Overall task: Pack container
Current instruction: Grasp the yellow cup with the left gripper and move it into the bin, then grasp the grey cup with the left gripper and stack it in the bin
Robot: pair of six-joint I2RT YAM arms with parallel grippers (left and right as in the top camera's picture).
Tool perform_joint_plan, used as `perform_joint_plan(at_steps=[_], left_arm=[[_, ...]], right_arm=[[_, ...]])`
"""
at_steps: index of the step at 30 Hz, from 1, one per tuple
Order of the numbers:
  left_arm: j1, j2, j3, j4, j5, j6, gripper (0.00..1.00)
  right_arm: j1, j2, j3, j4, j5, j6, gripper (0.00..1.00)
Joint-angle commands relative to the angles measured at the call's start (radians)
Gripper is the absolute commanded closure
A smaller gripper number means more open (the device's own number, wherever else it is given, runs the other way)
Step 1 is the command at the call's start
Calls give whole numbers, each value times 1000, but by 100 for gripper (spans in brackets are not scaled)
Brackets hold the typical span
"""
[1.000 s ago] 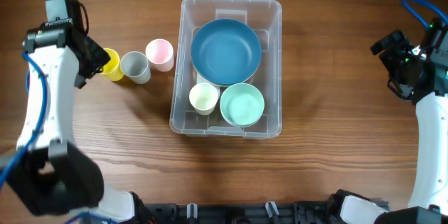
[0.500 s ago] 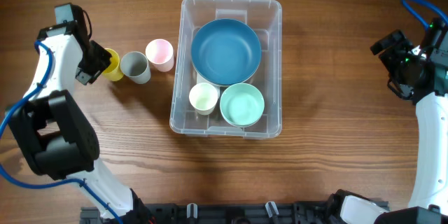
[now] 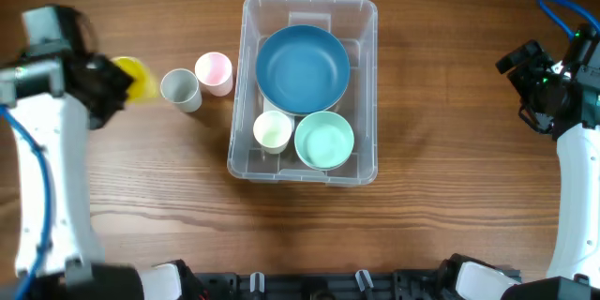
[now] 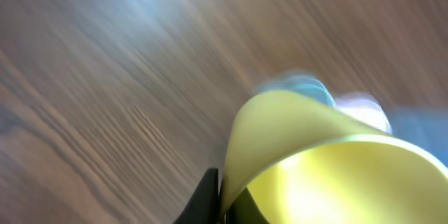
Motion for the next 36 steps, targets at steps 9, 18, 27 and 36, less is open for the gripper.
perform_joint_plan(at_steps=[9, 18, 27, 36], left_arm=[[-635, -12, -18, 10, -79, 37, 96], [-715, 105, -99, 83, -80, -41, 96], [-699, 74, -85, 11, -100, -45, 56], [-328, -98, -45, -25, -174, -38, 32]], right_arm=[[2, 4, 5, 3, 10, 7, 0], [2, 4, 5, 3, 10, 7, 0], [2, 4, 5, 3, 10, 8, 0], [2, 4, 5, 3, 10, 7, 0]])
